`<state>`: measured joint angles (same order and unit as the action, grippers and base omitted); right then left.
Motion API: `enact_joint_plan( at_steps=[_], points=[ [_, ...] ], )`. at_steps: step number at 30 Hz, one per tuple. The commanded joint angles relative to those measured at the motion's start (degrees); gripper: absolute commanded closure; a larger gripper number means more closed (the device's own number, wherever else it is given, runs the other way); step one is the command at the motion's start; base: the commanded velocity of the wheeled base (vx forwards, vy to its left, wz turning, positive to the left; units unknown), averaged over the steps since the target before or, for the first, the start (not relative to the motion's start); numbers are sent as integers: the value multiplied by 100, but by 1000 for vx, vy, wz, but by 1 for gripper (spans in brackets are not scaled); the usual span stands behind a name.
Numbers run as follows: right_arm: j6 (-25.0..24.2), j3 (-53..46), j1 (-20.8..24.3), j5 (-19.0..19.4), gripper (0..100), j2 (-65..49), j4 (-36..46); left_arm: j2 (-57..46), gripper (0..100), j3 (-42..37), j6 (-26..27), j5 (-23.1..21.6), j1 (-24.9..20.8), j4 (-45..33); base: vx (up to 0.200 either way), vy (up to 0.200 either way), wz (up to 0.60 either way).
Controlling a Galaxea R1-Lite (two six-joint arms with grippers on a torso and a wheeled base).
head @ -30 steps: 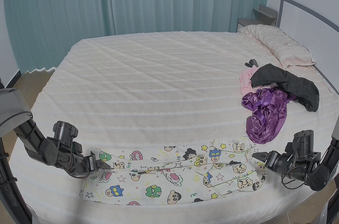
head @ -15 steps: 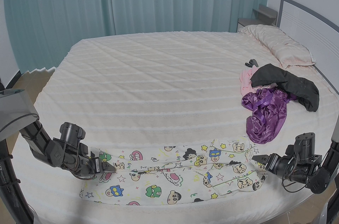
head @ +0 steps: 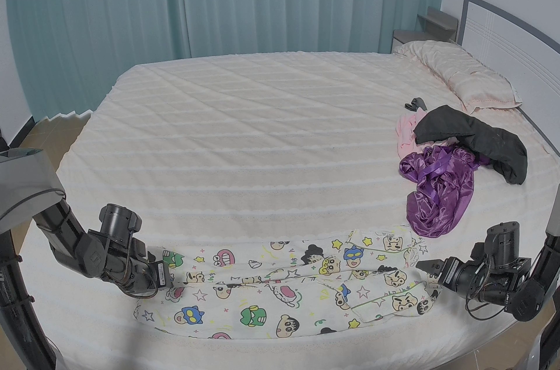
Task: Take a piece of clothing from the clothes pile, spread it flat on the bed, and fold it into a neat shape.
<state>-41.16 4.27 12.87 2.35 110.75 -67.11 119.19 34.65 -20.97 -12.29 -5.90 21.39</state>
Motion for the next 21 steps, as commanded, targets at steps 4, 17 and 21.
enact_joint_plan(
  at_steps=[4,17,21],
  points=[
    [2,-14,-30,28,0,43,-4,-458,100,-125,-4,-28,326,-48,0,0,0],
    [-7,-14,-57,107,0,52,-13,-888,100,-239,58,-54,1161,-83,0,0,0],
    [-103,-5,-48,107,0,61,-13,-1029,100,-186,339,-54,1513,-267,0,0,0]
  ],
)
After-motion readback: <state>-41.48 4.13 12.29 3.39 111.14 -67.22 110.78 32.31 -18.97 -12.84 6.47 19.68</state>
